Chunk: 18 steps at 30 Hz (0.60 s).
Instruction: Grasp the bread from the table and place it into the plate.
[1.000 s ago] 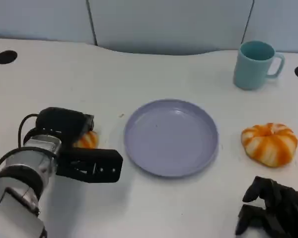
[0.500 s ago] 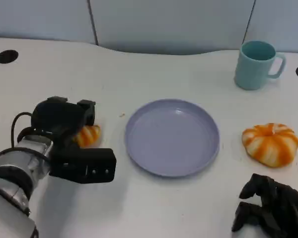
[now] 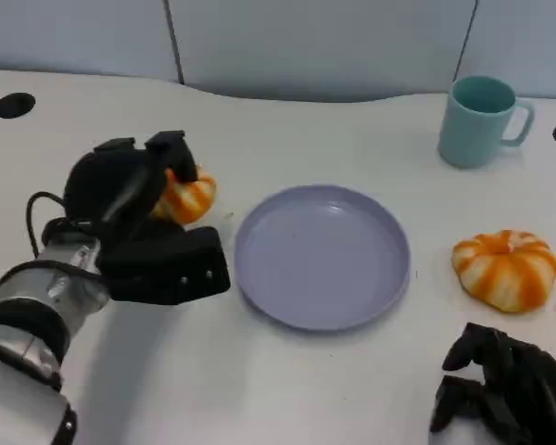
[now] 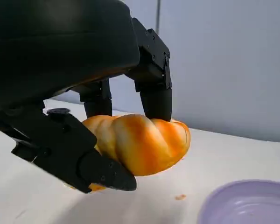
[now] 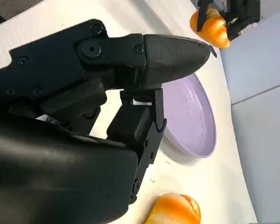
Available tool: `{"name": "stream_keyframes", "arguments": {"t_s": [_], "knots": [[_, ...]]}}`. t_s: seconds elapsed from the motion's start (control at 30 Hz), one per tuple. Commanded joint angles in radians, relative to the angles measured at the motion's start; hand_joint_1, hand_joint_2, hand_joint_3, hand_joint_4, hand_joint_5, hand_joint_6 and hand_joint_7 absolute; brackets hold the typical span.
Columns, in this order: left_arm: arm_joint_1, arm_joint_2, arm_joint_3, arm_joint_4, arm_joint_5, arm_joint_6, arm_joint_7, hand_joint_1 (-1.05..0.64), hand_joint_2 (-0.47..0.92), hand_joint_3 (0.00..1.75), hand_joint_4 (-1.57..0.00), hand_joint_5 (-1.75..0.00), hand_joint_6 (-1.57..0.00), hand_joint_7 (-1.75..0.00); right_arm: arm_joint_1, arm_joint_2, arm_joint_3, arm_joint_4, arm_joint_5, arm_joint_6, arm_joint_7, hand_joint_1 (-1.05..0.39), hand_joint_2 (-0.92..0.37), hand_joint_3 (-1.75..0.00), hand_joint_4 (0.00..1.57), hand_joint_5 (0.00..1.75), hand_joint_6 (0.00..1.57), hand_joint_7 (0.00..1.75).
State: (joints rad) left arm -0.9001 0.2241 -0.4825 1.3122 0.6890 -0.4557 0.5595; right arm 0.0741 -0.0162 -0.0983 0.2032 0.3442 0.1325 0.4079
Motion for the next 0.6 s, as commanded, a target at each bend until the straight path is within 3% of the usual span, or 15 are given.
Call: {"name": "stream_keyframes", "arguments": {"t_s": [0.03,0.1,0.2,0.47,0.6], "knots": [[-0.049,-0.016,-0.037,-0.02,0.04,-0.044,0.063,-0.13,0.55,0.85,-0.84,-1.75,-0.64,-1.75,0.006,-0.01,0.001,0.002,-0.004,0.02,-0.008,-0.42,-0.92,-0.49,1.16,1.21,1.05,1.17],[-0.06,-0.03,-0.05,-0.025,0.054,-0.077,0.08,-0.14,0.49,1.09,-0.86,-1.75,-0.65,-1.75,0.008,-0.008,0.002,-0.01,-0.002,0.037,-0.018,-0.41,-0.92,-0.48,1.16,1.21,1.05,1.18],[-0.076,-0.046,-0.069,-0.027,0.071,-0.115,0.082,-0.15,0.47,1.2,-0.86,-1.75,-0.67,-1.75,0.01,-0.008,0.003,-0.013,-0.003,0.04,-0.02,-0.41,-0.92,-0.47,1.16,1.21,1.05,1.18],[-0.106,-0.089,-0.115,-0.028,0.112,-0.122,0.088,-0.16,0.47,1.16,-0.89,-1.75,-0.72,-1.75,0.015,-0.011,0.006,-0.018,-0.008,0.038,-0.022,-0.42,-0.92,-0.46,1.16,1.22,1.04,1.19],[-0.121,-0.12,-0.145,-0.032,0.132,-0.136,0.066,-0.24,0.59,1.05,-0.93,-1.75,-0.74,-1.75,0.016,-0.014,0.008,-0.013,-0.006,0.028,-0.006,-0.42,-0.92,-0.49,1.16,1.21,1.04,1.18]]}}
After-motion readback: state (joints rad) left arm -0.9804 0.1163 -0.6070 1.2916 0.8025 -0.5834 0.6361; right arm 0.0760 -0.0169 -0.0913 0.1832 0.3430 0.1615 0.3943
